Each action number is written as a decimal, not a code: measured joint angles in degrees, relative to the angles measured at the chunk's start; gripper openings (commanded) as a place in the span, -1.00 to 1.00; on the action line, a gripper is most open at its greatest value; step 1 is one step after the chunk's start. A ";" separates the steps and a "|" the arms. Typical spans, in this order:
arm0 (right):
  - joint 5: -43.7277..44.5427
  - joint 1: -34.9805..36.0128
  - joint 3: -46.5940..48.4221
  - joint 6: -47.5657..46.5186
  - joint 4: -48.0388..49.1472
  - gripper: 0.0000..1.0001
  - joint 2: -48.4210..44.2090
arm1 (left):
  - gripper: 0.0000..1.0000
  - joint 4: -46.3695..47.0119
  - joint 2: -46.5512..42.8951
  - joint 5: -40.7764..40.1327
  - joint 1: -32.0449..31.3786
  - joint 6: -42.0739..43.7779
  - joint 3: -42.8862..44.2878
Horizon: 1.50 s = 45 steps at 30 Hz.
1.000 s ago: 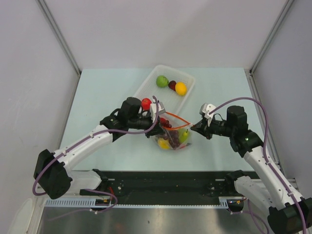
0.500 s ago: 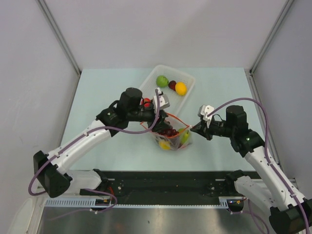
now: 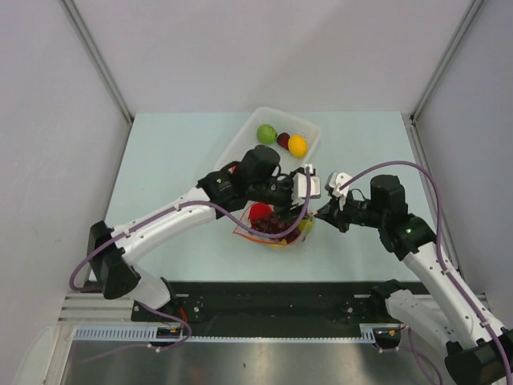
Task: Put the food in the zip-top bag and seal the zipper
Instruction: Zip the zipper food storage bag at the center of the board.
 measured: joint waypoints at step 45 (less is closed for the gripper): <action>-0.90 1.05 0.00 1.51 -1.64 0.14 -2.60 | -1.00 -1.01 -2.75 -1.86 1.99 2.27 -7.87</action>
